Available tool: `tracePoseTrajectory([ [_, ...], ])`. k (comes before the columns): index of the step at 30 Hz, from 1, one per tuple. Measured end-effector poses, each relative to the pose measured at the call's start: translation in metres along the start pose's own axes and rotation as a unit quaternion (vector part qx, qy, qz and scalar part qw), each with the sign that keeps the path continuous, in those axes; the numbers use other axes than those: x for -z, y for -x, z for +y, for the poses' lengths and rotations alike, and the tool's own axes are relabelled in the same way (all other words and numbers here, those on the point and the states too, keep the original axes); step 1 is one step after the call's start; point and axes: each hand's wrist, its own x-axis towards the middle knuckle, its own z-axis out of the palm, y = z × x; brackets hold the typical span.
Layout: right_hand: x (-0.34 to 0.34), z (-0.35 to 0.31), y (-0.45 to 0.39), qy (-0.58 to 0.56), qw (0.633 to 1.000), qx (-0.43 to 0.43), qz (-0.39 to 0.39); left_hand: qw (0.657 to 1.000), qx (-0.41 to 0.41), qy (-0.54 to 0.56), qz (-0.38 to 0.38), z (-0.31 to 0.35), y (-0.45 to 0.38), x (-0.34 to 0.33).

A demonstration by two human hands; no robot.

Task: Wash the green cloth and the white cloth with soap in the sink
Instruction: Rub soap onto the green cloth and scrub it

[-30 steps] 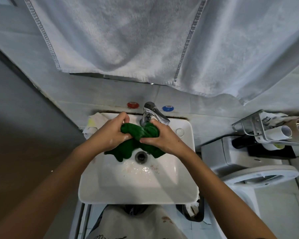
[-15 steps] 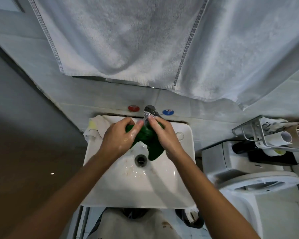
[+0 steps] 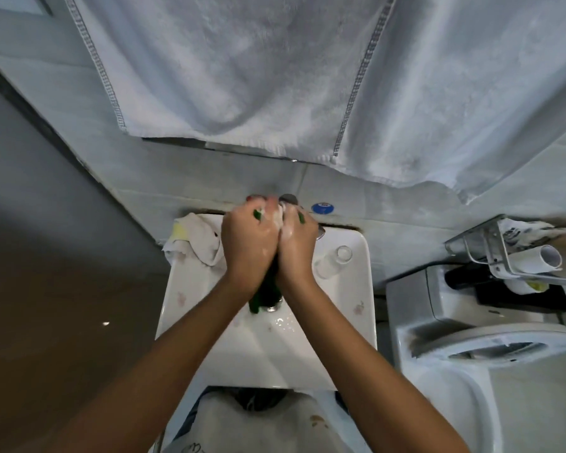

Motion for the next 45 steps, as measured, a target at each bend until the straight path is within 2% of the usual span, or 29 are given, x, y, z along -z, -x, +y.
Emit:
tracePoseTrajectory([
  [3, 0.000, 0.008, 0.015, 0.007, 0.999, 0.023, -0.027, 0.999, 0.038, -0.006, 0.015, -0.005, -0.024, 0.003],
  [5, 0.003, 0.003, -0.007, 0.024, 1.000, 0.015, -0.012, 0.999, 0.008, -0.041, 0.013, -0.003, -0.002, -0.003],
  [7, 0.003, -0.002, -0.023, 0.036, 0.999, 0.001, -0.007, 1.000, -0.008, -0.007, -0.002, 0.002, 0.018, -0.006],
  [9, -0.001, 0.000, -0.012, 0.059, 0.998, 0.035, -0.014, 1.000, 0.027, -0.009, 0.008, 0.000, 0.003, -0.005],
  [12, -0.001, 0.004, 0.013, 0.015, 0.999, 0.031, -0.031, 0.998, 0.062, -0.013, 0.022, -0.003, -0.026, 0.003],
  [14, 0.006, -0.004, 0.004, 0.031, 0.998, 0.026, -0.044, 0.999, 0.038, -0.012, 0.020, -0.001, -0.009, 0.001],
  [17, 0.009, -0.011, -0.015, 0.031, 0.999, 0.016, -0.011, 0.999, -0.034, 0.008, -0.010, 0.009, 0.028, -0.003],
  [19, 0.003, -0.004, 0.000, 0.015, 0.999, 0.041, 0.002, 1.000, 0.008, 0.026, 0.015, 0.008, 0.009, -0.003],
  [22, -0.002, 0.010, 0.031, -0.002, 0.996, 0.074, -0.054, 0.996, 0.070, 0.034, 0.035, 0.004, -0.029, 0.009],
  [23, 0.000, 0.006, 0.028, 0.007, 0.995, 0.081, -0.060, 0.997, 0.063, 0.039, 0.033, 0.003, -0.026, 0.010],
  [27, 0.010, -0.008, -0.009, -0.025, 0.998, 0.042, 0.028, 0.999, -0.038, 0.011, -0.031, 0.010, 0.029, 0.002],
  [28, 0.010, -0.005, -0.004, -0.035, 0.998, 0.041, 0.025, 0.998, -0.042, 0.013, -0.033, 0.009, 0.028, 0.002],
  [31, 0.009, 0.006, 0.031, -0.010, 0.997, 0.068, -0.024, 1.000, 0.010, 0.003, 0.025, 0.001, -0.003, 0.007],
  [33, 0.011, 0.001, 0.025, 0.007, 0.997, 0.070, -0.029, 0.999, 0.007, 0.007, 0.041, 0.004, -0.001, 0.007],
  [36, 0.011, -0.015, -0.008, -0.024, 0.999, 0.022, 0.024, 0.998, -0.062, 0.005, 0.010, 0.014, 0.028, -0.001],
  [41, 0.007, -0.004, 0.021, -0.011, 0.999, 0.052, -0.009, 0.999, 0.015, 0.007, 0.042, 0.003, -0.010, 0.000],
  [45, 0.012, -0.007, -0.009, -0.008, 0.999, 0.034, 0.005, 0.999, -0.044, 0.028, -0.009, 0.011, 0.033, 0.000],
])
